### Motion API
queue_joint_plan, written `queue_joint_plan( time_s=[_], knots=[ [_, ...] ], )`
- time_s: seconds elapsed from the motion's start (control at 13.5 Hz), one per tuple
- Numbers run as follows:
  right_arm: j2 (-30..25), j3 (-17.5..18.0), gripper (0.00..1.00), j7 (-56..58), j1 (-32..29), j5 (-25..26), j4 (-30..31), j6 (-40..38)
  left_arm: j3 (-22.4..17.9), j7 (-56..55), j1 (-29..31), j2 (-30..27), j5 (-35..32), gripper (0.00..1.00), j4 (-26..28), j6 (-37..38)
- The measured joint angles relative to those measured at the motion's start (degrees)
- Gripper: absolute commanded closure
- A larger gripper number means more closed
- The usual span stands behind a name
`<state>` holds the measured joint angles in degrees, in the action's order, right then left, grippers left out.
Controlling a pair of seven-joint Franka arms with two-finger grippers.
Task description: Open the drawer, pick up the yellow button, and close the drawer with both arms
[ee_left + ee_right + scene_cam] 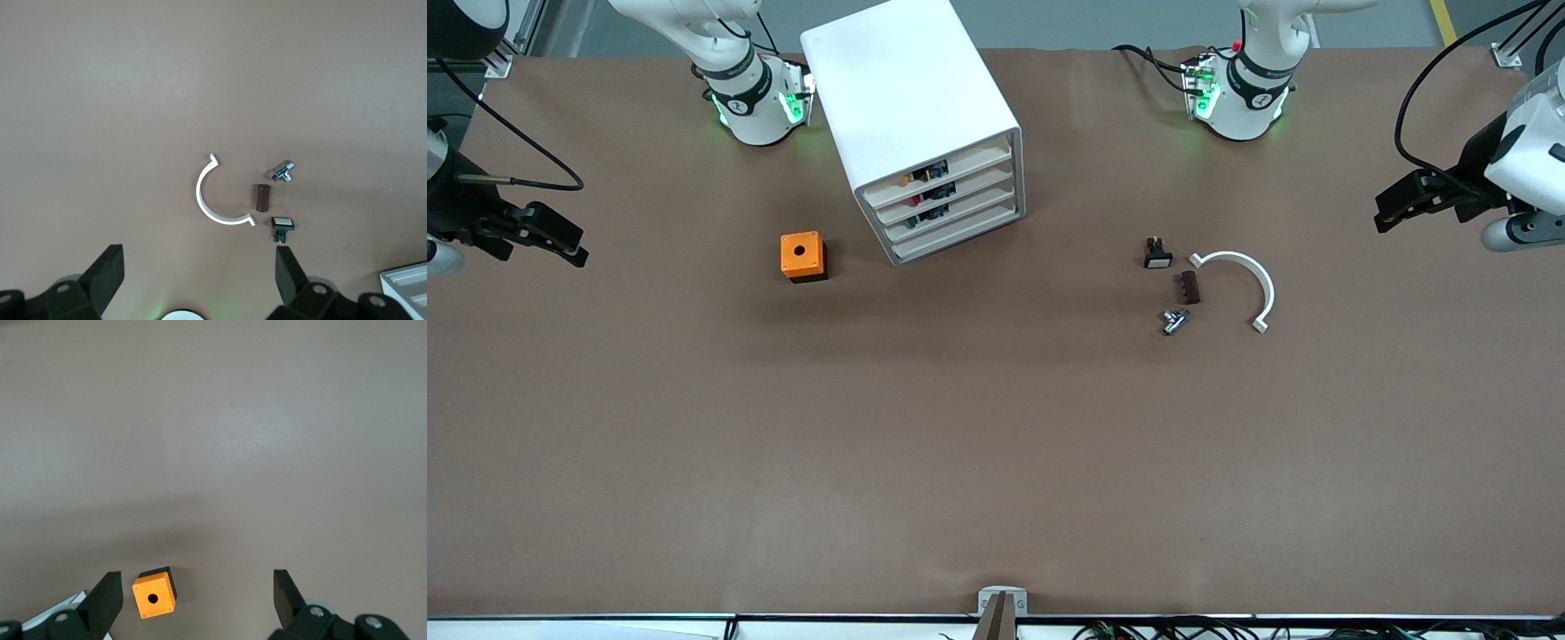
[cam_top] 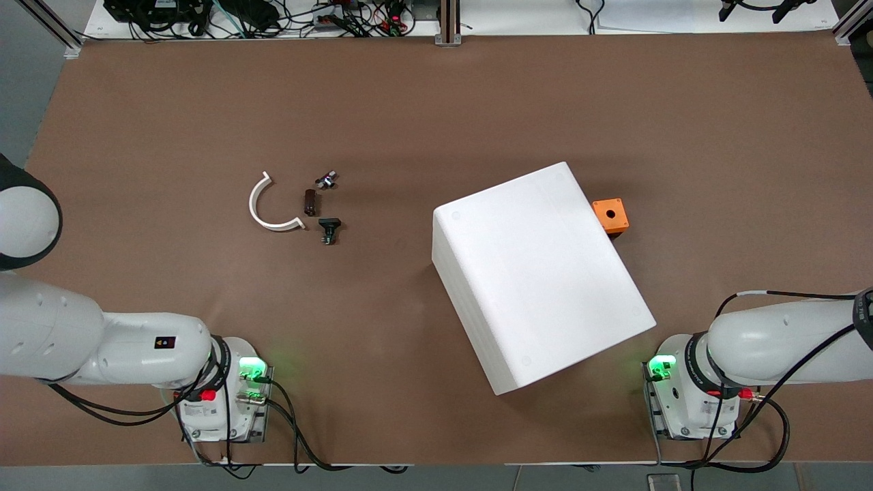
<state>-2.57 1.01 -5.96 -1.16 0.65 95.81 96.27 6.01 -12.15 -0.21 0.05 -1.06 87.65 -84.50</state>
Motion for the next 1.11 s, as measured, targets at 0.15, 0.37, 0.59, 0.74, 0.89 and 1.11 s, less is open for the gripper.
queue_joint_plan(
  time_s=[0.15, 0.37, 0.59, 0.74, 0.89, 1.11],
  knots=[
    [0.00, 0.00, 0.00, 0.00, 0.00, 0.00, 0.00, 0.00, -0.07, 0.00, 0.02, 0.00, 0.00, 0.00, -0.04, 0.16],
    [0.00, 0.00, 0.00, 0.00, 0.00, 0.00, 0.00, -0.01, -0.10, 0.00, -0.01, 0.00, 0.00, 0.00, -0.14, 0.50],
    [0.00, 0.00, 0.00, 0.00, 0.00, 0.00, 0.00, -0.01, 0.00, 0.01, -0.40, 0.76, 0.00, 0.00, -0.07, 0.92],
    [0.00, 0.00, 0.00, 0.00, 0.00, 0.00, 0.00, -0.02, 0.15, 0.01, -0.67, 2.67, 0.00, 0.00, -0.03, 0.94],
    [0.00, 0.00, 0.00, 0.00, 0.00, 0.00, 0.00, -0.02, 0.35, -1.13, -1.70, 5.23, 0.09, 0.00, 0.02, 0.93],
    [0.00, 0.00, 0.00, 0.00, 0.00, 0.00, 0.00, -0.03, 1.56, -8.87, -4.41, 9.84, 0.61, 0.00, 0.01, 0.58]
  ],
)
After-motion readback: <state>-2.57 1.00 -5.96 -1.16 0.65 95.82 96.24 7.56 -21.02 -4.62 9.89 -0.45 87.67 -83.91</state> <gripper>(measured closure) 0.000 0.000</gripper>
